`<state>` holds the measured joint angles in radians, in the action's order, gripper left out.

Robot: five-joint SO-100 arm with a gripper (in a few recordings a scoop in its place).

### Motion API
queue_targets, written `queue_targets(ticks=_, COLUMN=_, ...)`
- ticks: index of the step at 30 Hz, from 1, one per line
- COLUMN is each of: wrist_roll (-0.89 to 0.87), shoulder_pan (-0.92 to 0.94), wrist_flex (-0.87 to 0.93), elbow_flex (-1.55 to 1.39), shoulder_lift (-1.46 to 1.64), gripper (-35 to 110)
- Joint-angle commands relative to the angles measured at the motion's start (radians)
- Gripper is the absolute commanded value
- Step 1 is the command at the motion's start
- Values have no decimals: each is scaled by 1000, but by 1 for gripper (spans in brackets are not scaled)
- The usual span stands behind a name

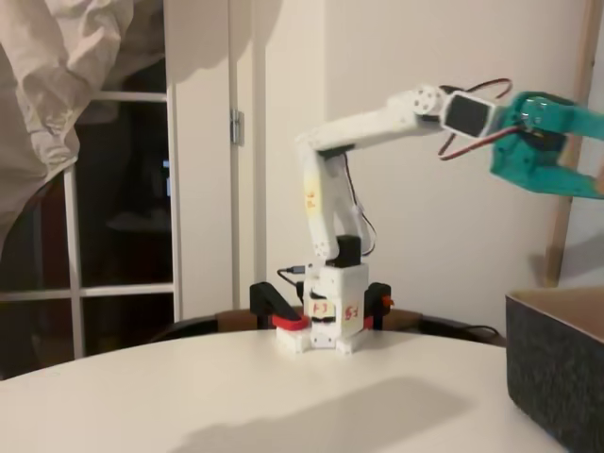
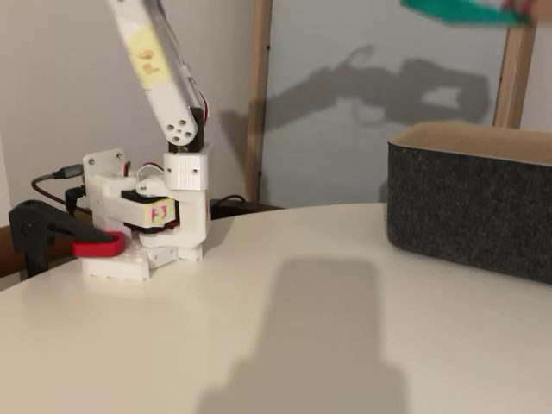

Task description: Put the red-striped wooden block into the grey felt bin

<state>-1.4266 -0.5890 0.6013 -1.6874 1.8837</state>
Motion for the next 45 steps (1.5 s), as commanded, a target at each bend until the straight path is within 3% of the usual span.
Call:
queue_targets(ticks=1, wrist_roll=25, shoulder_pan=-20, wrist_flex=-23, elbow_flex=77, shoulder_lift=-80, gripper=3)
queue_targets(ticks=16, wrist_roll=107, shoulder_pan=43, wrist_flex=-52, elbow_flex=95, shoulder_lift=-285, gripper=4)
queue_targets(ticks=39, wrist_roll=80, shoulder_pan=-38, wrist_flex=-48, elbow_flex=121, shoulder_lift=-245, gripper=20)
queue_targets(ticks=45, wrist_roll=29, shoulder_pan=-37, wrist_flex=80, elbow_flex=112, shoulder_lift=-118, gripper=20)
